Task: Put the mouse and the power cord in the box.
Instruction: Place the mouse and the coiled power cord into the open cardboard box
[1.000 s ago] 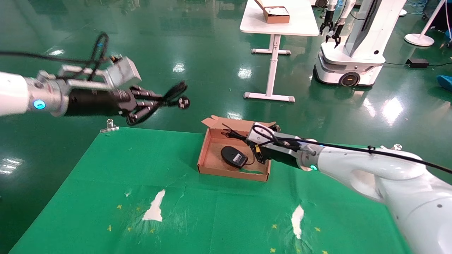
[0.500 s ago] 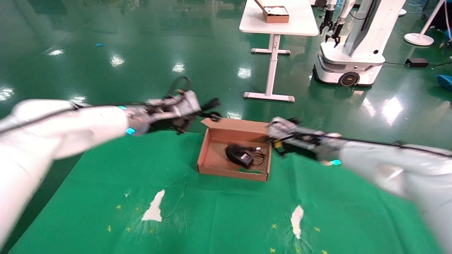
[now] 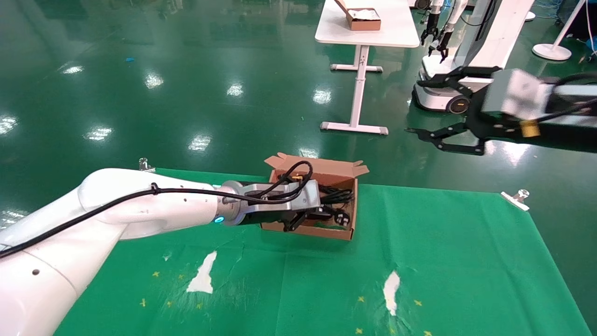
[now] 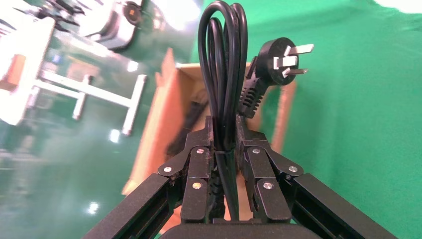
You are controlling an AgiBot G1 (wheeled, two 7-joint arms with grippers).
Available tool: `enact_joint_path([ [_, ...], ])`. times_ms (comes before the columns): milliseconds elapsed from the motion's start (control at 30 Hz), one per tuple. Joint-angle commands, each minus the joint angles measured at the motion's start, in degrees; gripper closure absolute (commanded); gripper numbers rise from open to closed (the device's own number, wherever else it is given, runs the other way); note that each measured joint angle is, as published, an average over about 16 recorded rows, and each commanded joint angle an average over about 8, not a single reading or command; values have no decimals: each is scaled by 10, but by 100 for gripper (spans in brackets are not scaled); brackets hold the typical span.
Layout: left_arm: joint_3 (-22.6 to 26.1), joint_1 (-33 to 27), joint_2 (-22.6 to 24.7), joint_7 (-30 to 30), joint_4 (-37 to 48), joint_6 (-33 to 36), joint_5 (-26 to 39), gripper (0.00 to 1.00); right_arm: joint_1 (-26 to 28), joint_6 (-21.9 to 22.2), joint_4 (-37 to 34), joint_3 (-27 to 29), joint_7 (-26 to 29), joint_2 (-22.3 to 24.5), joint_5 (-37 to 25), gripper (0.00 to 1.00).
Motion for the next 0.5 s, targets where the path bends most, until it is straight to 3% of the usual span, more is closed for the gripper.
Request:
enact_joint_path([
  [33,23,-1,1,-17,-17,-16,-2,100,17,-30,4,0,8,20,0,0],
  [100,51,-10,1,-32,-31,-32,-1,100,23,-38,17,-2,21,30,-2,0],
  [133,64,-15,1,-42,-36,-39,-2,94,24,-42,24,-2,29,35,-3,0],
  [367,122,-36,3,-100,-54,-71,-10,7,28,-76,67,-7,62,61,-9,0],
  [400,123,-37,3,-100,-54,-71,-11,0,28,-76,67,-7,62,61,-9,0],
  [500,127,-37,1,-104,-58,-72,-14,0,28,-80,72,-8,65,65,-10,0],
])
